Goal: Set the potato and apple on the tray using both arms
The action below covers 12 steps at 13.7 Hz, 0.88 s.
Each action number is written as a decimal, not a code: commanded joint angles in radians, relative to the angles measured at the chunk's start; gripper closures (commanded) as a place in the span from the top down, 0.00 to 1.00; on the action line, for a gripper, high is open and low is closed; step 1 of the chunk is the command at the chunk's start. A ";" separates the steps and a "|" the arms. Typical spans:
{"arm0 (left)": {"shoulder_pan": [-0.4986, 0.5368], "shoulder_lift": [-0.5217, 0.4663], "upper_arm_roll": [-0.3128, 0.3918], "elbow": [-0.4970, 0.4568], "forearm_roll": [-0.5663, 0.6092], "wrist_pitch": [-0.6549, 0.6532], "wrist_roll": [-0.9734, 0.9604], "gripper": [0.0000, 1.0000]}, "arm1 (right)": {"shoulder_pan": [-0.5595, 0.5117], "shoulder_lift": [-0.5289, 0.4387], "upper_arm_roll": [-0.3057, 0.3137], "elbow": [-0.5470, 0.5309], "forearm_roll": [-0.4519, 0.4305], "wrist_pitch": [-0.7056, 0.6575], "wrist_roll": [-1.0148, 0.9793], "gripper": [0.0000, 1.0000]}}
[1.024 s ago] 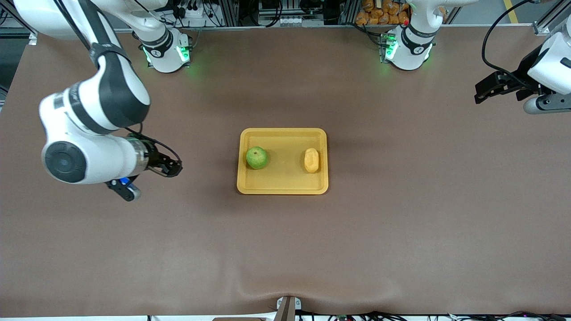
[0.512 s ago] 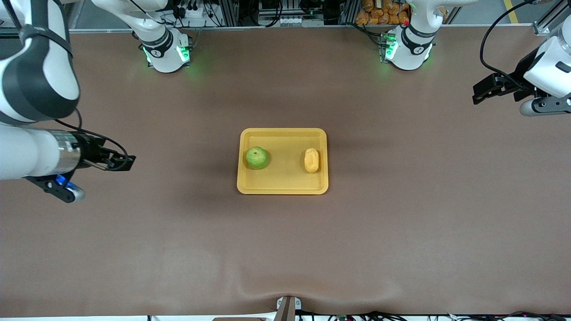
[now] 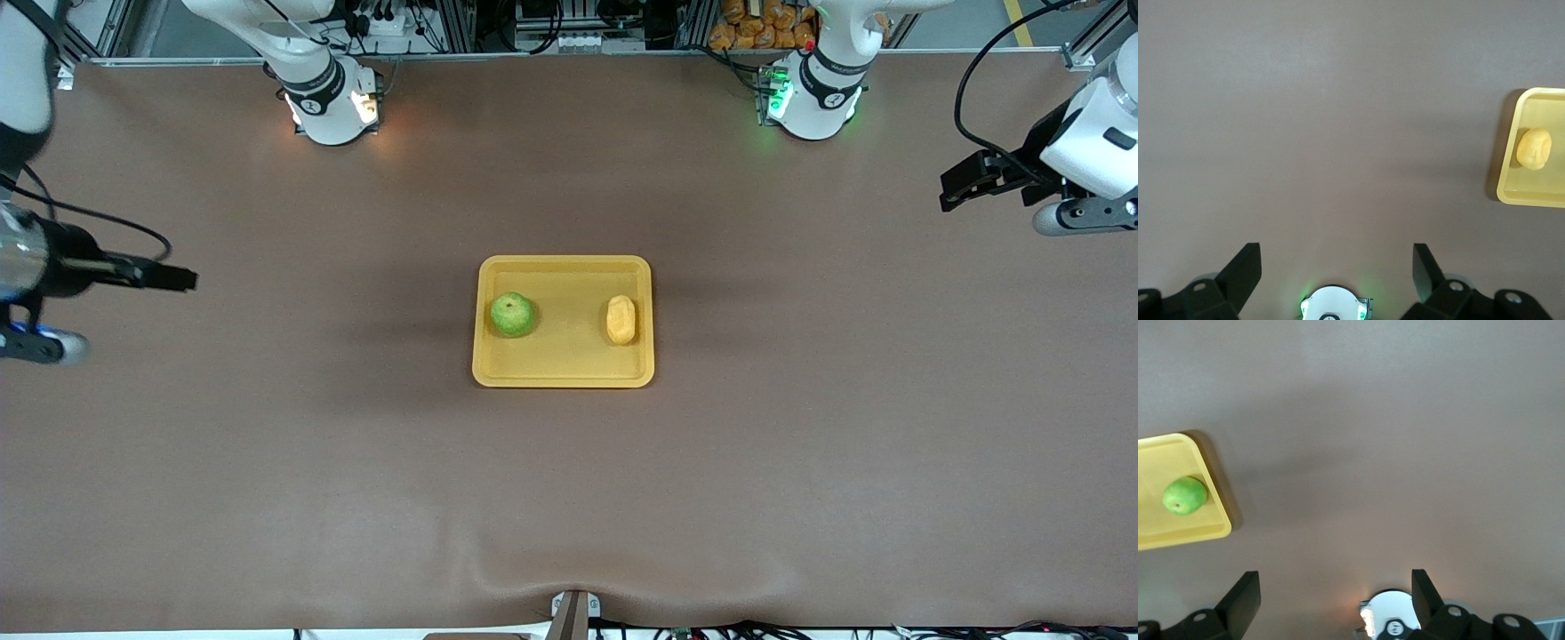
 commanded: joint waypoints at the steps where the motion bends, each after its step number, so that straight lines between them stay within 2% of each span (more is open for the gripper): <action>1: -0.003 0.003 -0.003 -0.003 -0.004 0.013 -0.005 1.00 | 0.014 -0.076 -0.049 -0.017 -0.010 -0.012 -0.054 1.00; 4: -0.003 0.002 -0.012 -0.005 -0.004 0.004 -0.005 1.00 | 0.014 -0.133 -0.050 -0.050 -0.015 -0.010 -0.116 1.00; 6: -0.001 0.000 -0.015 -0.005 -0.004 -0.007 -0.009 1.00 | 0.015 -0.181 -0.071 -0.094 -0.017 0.007 -0.149 1.00; 12: -0.003 -0.001 -0.015 -0.019 -0.004 -0.007 -0.011 1.00 | 0.018 -0.363 -0.122 -0.333 -0.017 0.146 -0.292 1.00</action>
